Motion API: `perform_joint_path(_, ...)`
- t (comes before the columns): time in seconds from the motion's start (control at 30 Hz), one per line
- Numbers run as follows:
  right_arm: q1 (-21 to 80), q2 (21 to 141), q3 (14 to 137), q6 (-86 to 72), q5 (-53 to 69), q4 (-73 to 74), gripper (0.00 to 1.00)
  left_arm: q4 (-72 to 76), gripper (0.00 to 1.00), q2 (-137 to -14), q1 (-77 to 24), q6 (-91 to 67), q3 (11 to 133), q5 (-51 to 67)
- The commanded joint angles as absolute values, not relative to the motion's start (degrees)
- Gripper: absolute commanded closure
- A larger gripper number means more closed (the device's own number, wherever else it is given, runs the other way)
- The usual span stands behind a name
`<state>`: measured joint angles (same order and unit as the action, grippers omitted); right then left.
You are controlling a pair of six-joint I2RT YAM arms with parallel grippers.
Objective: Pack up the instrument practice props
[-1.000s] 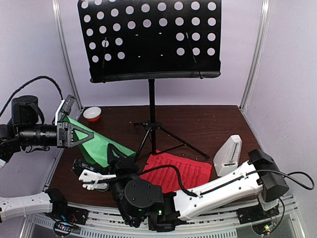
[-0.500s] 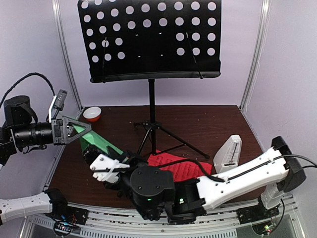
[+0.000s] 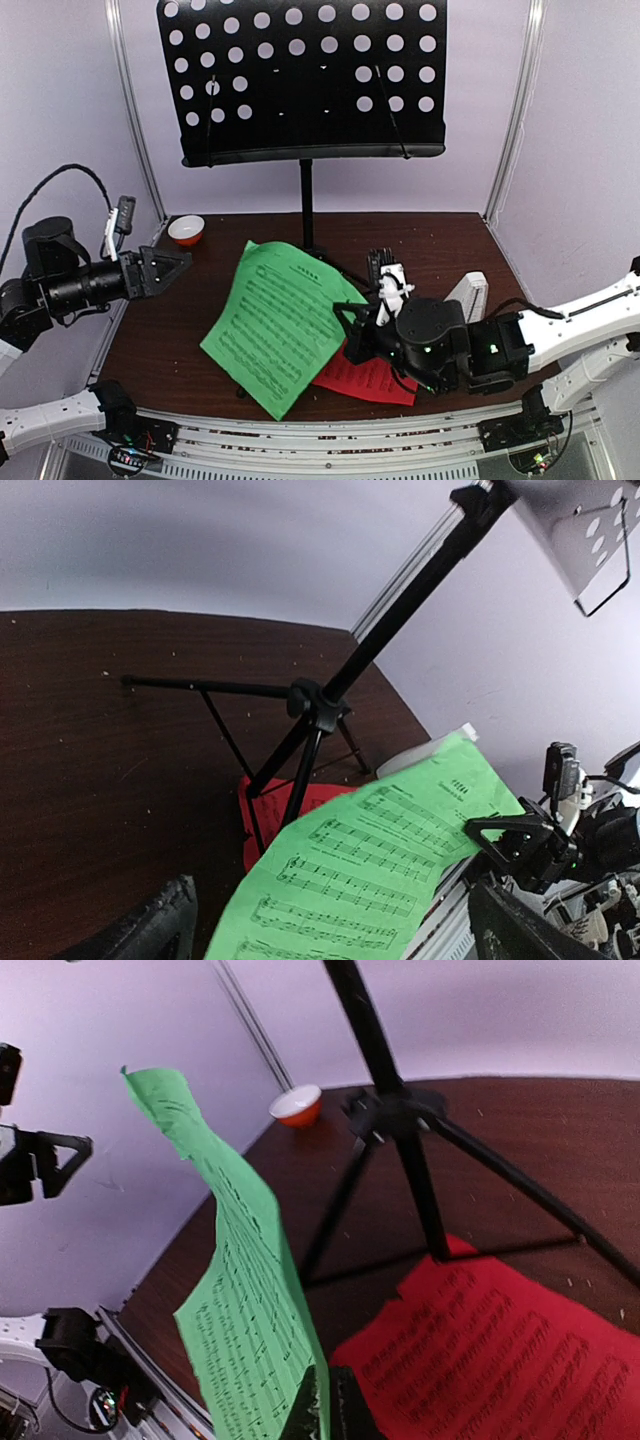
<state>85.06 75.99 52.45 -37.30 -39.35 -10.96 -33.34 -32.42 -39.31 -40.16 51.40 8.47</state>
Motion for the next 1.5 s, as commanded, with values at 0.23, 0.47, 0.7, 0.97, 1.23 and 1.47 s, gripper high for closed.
perform_joint_path(0.23,82.0,77.0,43.2,-73.4,-46.5,22.0,1.00,-4.2,0.20,-36.4,-39.0,-37.3,32.7,23.9)
perform_joint_path(0.47,81.3,80.5,43.0,-81.3,-47.1,30.7,1.00,8.6,0.30,-45.1,-39.0,-35.3,28.3,26.4)
perform_joint_path(0.7,81.3,81.9,42.3,-87.4,-46.9,35.1,1.00,13.9,0.33,-56.5,-39.3,-30.3,30.7,27.2)
perform_joint_path(0.97,81.2,78.7,38.2,-91.7,-46.1,28.3,1.00,17.8,0.38,-67.0,-39.6,-26.7,34.5,28.2)
perform_joint_path(1.23,81.3,75.8,36.6,-91.6,-46.5,27.3,0.77,24.2,0.37,-76.7,-39.8,-26.9,37.6,31.7)
perform_joint_path(1.47,81.4,70.5,35.7,-88.6,-47.6,24.4,0.47,26.3,0.49,-84.5,-39.9,-27.6,41.7,32.4)
